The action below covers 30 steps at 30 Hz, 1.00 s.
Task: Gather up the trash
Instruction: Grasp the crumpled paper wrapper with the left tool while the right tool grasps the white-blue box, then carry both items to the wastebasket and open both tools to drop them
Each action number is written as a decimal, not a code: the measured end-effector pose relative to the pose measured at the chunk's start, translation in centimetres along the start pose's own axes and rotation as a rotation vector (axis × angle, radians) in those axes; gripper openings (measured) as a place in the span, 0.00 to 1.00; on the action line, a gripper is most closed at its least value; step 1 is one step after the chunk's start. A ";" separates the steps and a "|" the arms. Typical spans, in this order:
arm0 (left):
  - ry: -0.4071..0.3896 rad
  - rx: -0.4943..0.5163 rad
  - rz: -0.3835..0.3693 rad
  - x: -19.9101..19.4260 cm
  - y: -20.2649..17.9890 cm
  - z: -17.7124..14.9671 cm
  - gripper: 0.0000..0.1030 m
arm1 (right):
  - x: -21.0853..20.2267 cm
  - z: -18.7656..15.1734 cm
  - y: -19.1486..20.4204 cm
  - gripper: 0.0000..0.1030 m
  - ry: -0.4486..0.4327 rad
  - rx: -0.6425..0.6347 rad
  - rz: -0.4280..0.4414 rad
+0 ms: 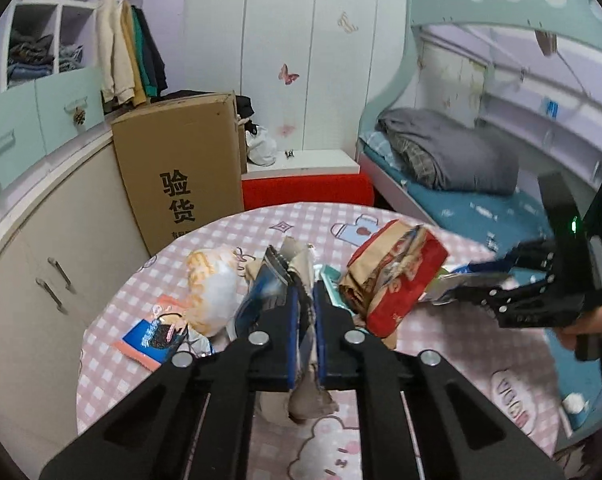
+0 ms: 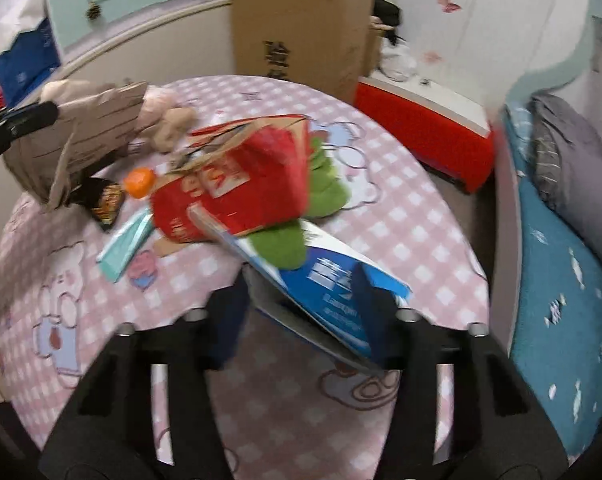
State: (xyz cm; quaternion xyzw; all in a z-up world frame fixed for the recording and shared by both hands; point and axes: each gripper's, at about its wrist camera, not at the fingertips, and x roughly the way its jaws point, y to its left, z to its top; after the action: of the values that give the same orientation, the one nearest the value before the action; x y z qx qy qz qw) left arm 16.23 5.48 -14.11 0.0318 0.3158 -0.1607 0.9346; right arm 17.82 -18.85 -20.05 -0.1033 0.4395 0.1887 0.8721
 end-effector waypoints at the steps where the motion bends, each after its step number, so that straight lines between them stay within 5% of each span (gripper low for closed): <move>1: -0.004 -0.015 -0.006 -0.3 0.1 0.0 0.07 | -0.1 -0.1 0.2 0.23 0.002 -0.004 0.001; 3: -0.011 -0.037 -0.016 -0.7 0.3 -0.2 0.07 | -0.4 -0.9 0.2 0.15 0.002 0.010 0.010; 11: -0.077 -0.085 -0.069 -3.2 -0.1 0.4 0.04 | -4.9 -3.2 -2.0 0.10 -0.098 0.197 0.144; 30: -0.153 -0.095 -0.195 -6.1 -4.5 1.9 0.04 | -9.5 -6.1 -7.4 0.09 -0.315 0.573 0.370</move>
State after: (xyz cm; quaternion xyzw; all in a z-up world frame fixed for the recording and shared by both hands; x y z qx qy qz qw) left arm 11.33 2.63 -8.79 -0.0555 0.2526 -0.2375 0.9363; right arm 11.32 -29.90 -15.87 0.2561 0.3462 0.2259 0.8738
